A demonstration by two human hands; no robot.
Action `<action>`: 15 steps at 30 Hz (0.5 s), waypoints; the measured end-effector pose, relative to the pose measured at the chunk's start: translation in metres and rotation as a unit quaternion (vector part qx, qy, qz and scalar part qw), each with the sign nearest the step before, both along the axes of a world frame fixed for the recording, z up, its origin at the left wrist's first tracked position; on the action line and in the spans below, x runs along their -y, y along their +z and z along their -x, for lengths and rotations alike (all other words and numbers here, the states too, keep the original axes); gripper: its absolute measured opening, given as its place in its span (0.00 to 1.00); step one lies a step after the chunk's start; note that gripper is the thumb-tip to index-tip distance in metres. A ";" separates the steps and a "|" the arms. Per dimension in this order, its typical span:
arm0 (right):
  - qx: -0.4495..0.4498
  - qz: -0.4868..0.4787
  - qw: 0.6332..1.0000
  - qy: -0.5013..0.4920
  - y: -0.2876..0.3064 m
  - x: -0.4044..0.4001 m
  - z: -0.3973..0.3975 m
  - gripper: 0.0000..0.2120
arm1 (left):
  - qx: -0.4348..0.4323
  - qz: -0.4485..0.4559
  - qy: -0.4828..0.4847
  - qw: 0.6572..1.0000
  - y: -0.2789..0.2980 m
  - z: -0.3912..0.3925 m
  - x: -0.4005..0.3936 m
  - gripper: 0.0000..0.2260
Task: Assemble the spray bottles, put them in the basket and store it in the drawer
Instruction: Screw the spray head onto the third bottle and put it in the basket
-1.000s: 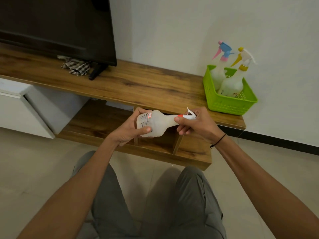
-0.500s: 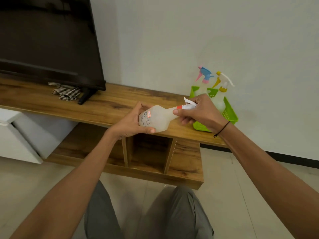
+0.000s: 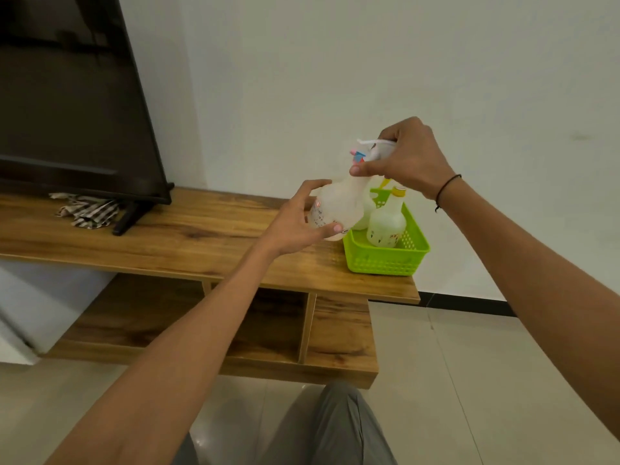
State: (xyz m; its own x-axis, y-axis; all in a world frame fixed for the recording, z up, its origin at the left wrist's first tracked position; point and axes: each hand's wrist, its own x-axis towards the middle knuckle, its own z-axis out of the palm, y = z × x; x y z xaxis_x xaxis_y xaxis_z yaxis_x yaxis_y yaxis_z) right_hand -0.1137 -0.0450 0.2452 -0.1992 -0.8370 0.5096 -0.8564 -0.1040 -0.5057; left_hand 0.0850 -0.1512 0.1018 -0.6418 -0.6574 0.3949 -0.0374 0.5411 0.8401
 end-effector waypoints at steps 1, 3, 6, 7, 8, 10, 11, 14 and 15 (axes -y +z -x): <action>-0.009 0.000 1.000 -0.011 0.004 0.001 0.006 0.29 | 0.000 -0.001 0.001 1.000 0.001 0.010 0.000 0.38; -0.032 -0.003 0.999 -0.035 0.010 0.002 0.016 0.31 | 0.004 0.000 0.003 1.000 0.001 0.029 0.000 0.39; -0.063 -0.029 0.996 -0.057 0.013 0.003 0.027 0.30 | 0.011 -0.001 -0.003 1.000 -0.001 0.054 -0.001 0.40; -0.077 -0.043 0.994 -0.066 0.014 0.004 0.030 0.27 | 0.016 -0.002 -0.006 1.000 -0.003 0.062 -0.001 0.41; -0.090 -0.060 0.991 -0.075 0.014 0.006 0.033 0.25 | 0.022 -0.003 -0.009 1.000 -0.007 0.069 -0.002 0.41; -0.109 -0.095 0.985 -0.093 0.012 0.010 0.038 0.27 | 0.036 -0.007 -0.007 0.999 -0.015 0.082 -0.003 0.42; -0.114 -0.110 0.982 -0.104 0.009 0.014 0.041 0.27 | 0.043 -0.010 -0.006 0.999 -0.019 0.086 -0.003 0.42; -0.118 -0.160 0.972 -0.127 -0.006 0.023 0.048 0.28 | 0.073 -0.022 0.000 0.997 -0.033 0.094 -0.006 0.44; -0.119 -0.176 0.969 -0.129 -0.012 0.025 0.050 0.28 | 0.086 -0.022 0.006 0.996 -0.036 0.095 -0.007 0.44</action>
